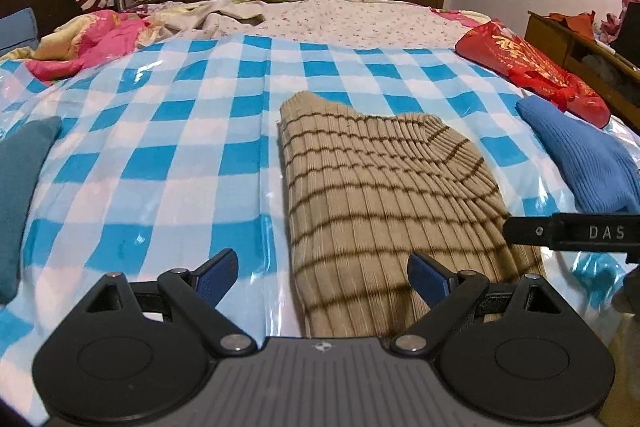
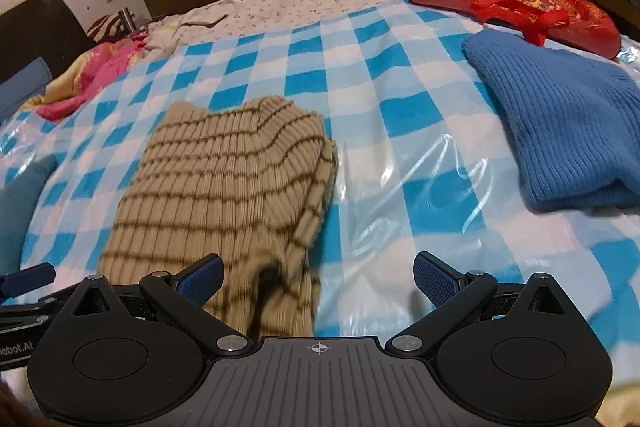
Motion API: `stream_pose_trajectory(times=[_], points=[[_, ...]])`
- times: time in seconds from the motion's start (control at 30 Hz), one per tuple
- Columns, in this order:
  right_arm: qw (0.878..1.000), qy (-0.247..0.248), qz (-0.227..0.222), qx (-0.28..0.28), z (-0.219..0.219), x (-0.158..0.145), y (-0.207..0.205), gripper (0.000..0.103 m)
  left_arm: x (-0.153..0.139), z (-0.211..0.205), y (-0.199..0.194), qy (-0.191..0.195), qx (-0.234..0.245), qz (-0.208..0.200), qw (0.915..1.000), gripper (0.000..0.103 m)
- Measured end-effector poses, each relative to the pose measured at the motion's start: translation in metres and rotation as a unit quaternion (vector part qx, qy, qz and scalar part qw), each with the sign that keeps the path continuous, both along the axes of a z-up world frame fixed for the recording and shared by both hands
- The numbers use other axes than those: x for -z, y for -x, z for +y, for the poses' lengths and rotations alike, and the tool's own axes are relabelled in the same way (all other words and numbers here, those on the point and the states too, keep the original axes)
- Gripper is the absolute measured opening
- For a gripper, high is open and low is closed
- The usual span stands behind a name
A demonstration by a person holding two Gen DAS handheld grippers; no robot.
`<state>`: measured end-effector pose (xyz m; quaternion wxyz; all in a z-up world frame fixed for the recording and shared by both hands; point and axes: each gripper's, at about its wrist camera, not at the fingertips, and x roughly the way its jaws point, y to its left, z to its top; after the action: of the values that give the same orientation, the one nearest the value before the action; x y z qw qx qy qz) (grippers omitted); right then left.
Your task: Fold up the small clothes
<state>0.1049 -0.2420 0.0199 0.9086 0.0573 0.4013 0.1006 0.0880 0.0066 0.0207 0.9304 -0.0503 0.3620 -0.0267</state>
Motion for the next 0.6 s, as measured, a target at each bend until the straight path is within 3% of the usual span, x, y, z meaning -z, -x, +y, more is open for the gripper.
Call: stream_pose_trajectory(times=[0.3, 0.53, 0.6], points=[[0.999, -0.031, 0.045, 0.001, -0.001, 0.016, -0.049, 0.101, 0.016, 0.0, -0.038, 0.017, 0.013, 0.021, 0.9995, 0.101], [0.998, -0.032, 0.059, -0.007, 0.005, 0.031, -0.061, 0.101, 0.025, 0.003, -0.05, 0.042, 0.019, 0.027, 0.9985, 0.103], [0.997, -0.038, 0.062, -0.008, 0.006, 0.033, -0.062, 0.097, 0.028, 0.003, -0.052, 0.052, 0.023, 0.03, 0.998, 0.103]])
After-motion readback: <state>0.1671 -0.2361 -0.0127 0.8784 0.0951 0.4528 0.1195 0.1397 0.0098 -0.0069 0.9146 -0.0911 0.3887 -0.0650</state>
